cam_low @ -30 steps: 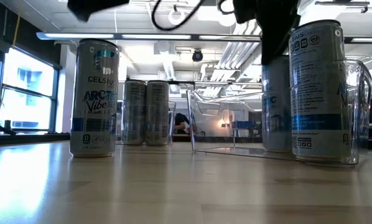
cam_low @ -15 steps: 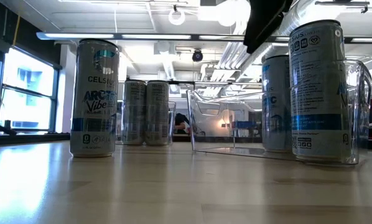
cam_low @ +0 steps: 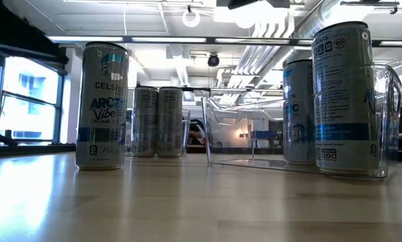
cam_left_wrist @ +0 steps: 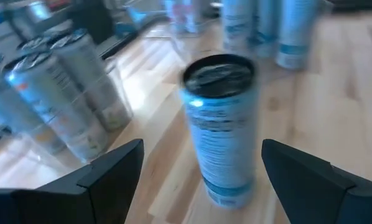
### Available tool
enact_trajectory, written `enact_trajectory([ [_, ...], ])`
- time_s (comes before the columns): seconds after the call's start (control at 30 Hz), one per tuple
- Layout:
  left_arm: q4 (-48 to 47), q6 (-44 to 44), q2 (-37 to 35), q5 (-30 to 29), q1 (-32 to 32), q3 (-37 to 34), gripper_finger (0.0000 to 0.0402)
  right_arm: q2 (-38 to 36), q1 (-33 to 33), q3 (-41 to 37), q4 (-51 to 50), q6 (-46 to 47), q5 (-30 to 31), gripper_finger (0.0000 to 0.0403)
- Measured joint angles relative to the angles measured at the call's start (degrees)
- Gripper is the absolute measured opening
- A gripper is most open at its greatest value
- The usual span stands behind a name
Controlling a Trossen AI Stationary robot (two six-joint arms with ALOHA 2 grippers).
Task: Sort soda cans
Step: Put the white/blue soda can into the transparent bin
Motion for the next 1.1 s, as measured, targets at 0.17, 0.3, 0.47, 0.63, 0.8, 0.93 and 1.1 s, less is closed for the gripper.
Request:
enact_trajectory([
  [0.17,12.6,0.4,1.1,-1.1,3.3,-5.8,0.0321,0.0,2.2,0.0,6.4,-1.5,0.2,0.0291],
  [0.3,29.5,10.5,1.6,0.2,4.7,-11.0,0.0321,0.0,3.4,0.0,10.2,-2.5,0.1,0.0291],
  [0.47,50.1,23.6,1.6,3.7,7.4,-16.9,0.0321,3.1,2.8,0.0,16.7,-3.8,-6.0,0.0291],
  [0.63,62.0,34.5,1.6,12.0,12.3,-19.7,0.0321,11.2,-0.4,0.0,26.8,-9.0,-12.2,0.0291],
  [0.8,65.5,39.8,1.9,18.7,16.4,-19.9,0.0321,18.4,-4.0,1.4,32.0,-12.2,-12.6,0.0291],
  [0.93,66.8,42.3,1.9,20.7,17.9,-19.9,0.0321,21.0,-6.7,2.5,32.8,-10.8,-14.8,0.0291],
  [1.1,67.0,44.0,2.1,23.8,19.7,-19.9,0.0312,22.8,-9.0,2.5,36.4,-10.3,-25.0,0.0291],
])
